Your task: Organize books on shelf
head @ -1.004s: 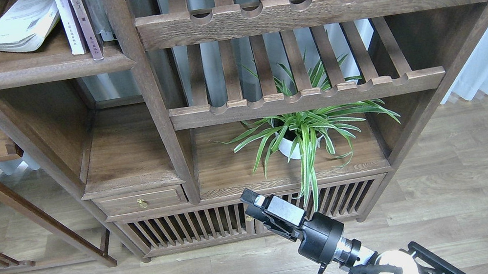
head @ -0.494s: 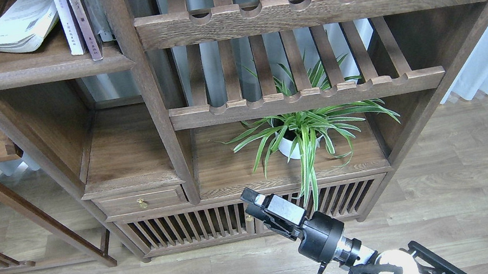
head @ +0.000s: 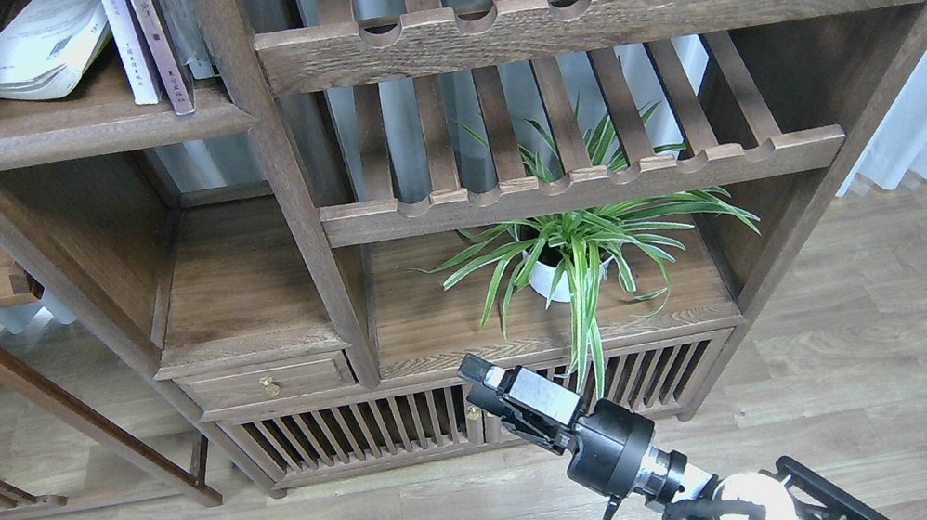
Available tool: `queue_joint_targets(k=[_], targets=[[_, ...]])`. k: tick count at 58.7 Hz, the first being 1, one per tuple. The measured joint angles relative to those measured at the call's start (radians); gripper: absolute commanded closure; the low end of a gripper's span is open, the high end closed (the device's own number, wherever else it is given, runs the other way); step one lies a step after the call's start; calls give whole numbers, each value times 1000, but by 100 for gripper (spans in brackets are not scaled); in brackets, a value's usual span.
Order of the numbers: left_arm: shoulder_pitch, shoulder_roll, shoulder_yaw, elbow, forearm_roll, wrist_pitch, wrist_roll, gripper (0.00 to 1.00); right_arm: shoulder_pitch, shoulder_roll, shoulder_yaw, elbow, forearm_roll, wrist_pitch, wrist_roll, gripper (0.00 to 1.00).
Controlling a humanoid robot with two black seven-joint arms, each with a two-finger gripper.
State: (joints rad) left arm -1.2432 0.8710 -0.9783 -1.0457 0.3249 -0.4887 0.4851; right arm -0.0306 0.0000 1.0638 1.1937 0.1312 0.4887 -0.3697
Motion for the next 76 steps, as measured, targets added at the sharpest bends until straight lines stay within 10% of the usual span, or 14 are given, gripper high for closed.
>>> queue_joint_targets(k=[34, 76], targets=[[-75, -213, 5, 244, 133, 0, -36, 100, -8, 0, 7, 5, 5, 0, 1, 1], [-60, -383, -1, 396, 316, 0, -365, 100, -21, 0, 5, 6, 5, 0, 5, 1]])
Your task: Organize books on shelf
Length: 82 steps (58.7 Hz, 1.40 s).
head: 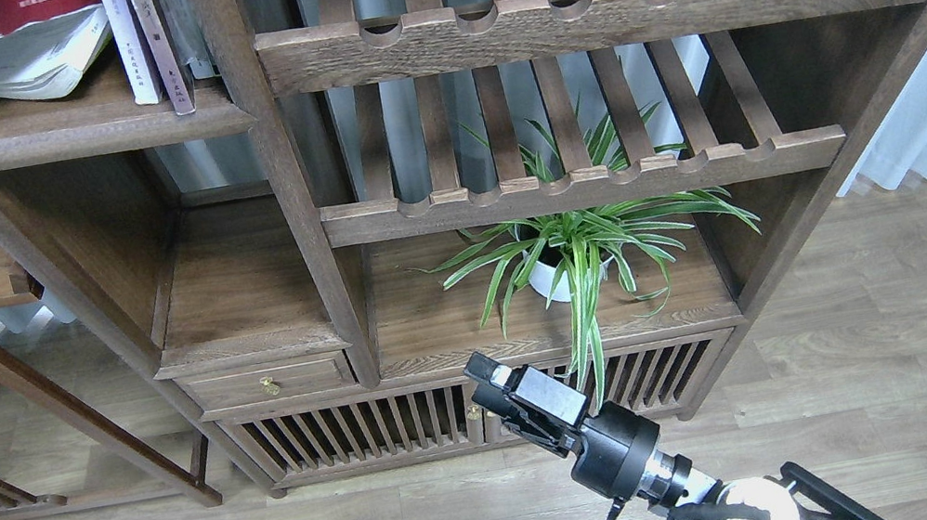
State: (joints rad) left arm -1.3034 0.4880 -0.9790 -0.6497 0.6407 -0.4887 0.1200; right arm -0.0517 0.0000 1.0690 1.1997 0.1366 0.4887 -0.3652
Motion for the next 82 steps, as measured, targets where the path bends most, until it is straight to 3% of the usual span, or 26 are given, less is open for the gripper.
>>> queue_joint_targets(k=[7, 19, 62, 70, 75, 79, 82], targets=[[6, -29, -15, 11, 14, 0, -56, 100, 0, 0, 0, 1, 0, 0, 0, 1], [48, -53, -85, 19, 65, 0, -89, 100, -1, 0, 0, 1, 0, 0, 0, 1], [218, -170, -257, -11, 174, 0, -144, 100, -5, 0, 0, 8, 14, 0, 2, 1], [232, -171, -263, -17, 173, 0, -147, 91, -5, 0, 0, 8, 14, 0, 2, 1], [241, -172, -265, -22, 173, 0, -146, 68, -5, 0, 0, 8, 14, 0, 2, 1], [248, -172, -266, -28, 172, 0, -144, 58, -5, 0, 0, 8, 14, 0, 2, 1], [260, -174, -263, -28, 172, 0, -137, 56, -5, 0, 0, 8, 14, 0, 2, 1]])
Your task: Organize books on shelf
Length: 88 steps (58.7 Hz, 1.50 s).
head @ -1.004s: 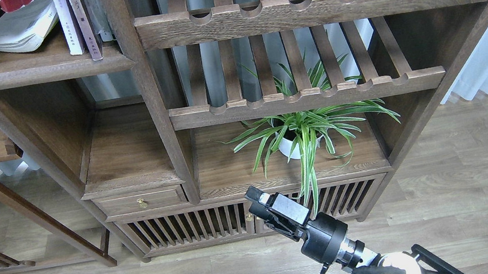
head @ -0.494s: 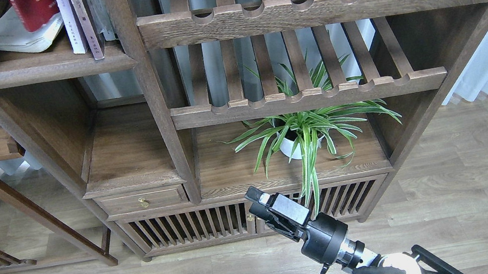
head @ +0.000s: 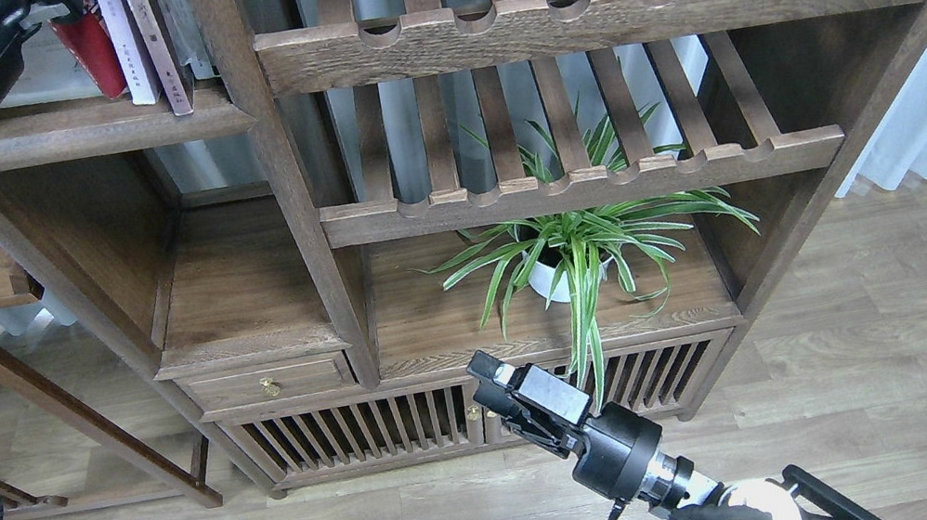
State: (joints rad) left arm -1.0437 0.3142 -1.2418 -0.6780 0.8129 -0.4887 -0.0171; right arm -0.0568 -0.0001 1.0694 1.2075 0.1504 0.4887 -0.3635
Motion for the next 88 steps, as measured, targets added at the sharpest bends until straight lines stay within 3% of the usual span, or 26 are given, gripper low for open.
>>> queue_joint_targets(k=[17, 28, 73, 88], targets=[[43, 3, -2, -39, -26, 0, -3, 37, 9, 0, 3, -2, 2, 0, 0, 1], [94, 16, -6, -122, -94, 0, 40, 34, 14, 0, 4, -6, 17, 0, 0, 1], [375, 62, -166, -520, -175, 0, 128, 30, 70, 0, 23, -40, 30, 0, 2, 1], [505, -42, -173, -680, -318, 0, 126, 31, 86, 0, 32, -47, 43, 0, 3, 1]])
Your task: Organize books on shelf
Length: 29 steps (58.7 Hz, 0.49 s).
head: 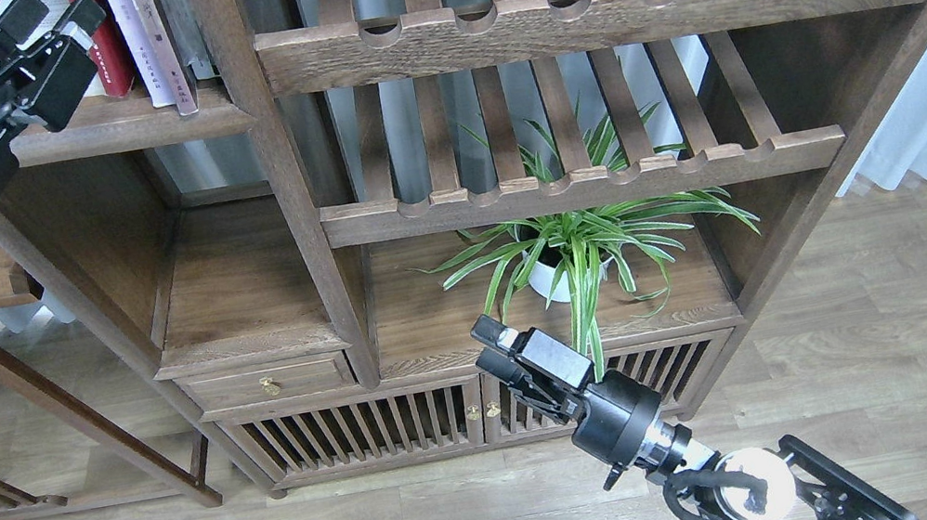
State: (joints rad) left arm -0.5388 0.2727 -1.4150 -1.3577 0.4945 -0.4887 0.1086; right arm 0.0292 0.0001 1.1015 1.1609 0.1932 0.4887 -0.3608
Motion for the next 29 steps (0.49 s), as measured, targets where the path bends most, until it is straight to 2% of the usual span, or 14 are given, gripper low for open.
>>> queue_joint_targets(k=[16, 28, 29], targets=[[137, -120, 16, -22, -77, 0, 0, 29, 17, 0, 21, -6, 2, 0, 0, 1], [355, -171, 46, -16, -82, 0, 2, 17, 18, 0, 37, -6, 2, 0, 0, 1], [406, -172, 53, -13, -84, 0, 2, 17, 18, 0, 38, -6, 2, 0, 0, 1]])
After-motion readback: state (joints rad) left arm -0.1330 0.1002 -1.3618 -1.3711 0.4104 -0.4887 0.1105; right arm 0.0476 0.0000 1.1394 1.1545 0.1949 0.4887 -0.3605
